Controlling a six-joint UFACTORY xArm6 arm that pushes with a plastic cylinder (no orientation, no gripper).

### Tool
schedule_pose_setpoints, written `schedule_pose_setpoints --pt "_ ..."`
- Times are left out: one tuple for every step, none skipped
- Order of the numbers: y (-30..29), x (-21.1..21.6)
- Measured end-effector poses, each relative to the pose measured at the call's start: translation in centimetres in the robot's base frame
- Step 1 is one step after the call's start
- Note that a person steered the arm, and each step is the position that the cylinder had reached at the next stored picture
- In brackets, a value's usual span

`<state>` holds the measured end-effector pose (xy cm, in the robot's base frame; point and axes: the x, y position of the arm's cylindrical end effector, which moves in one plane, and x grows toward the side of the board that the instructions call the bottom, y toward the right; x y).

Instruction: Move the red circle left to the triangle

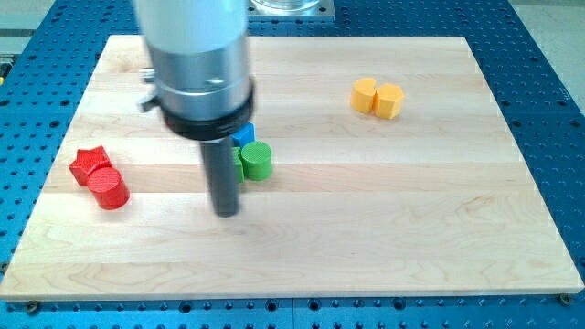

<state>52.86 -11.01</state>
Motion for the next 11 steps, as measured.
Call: schedule_pose_setpoints --pt "-10.3 1.9" --pt "-11.4 0.5" --pt "-6.1 -3.3" --pt "-3.0 -7.7" --pt "-2.1 -8.7" --pt "-4.7 -4.6" --pt "-10.8 -3.7" --pt "-12.2 -5.4" --pt "-5.8 -8.8" --pt "-5.9 -6.6" --pt "-3.4 -4.9"
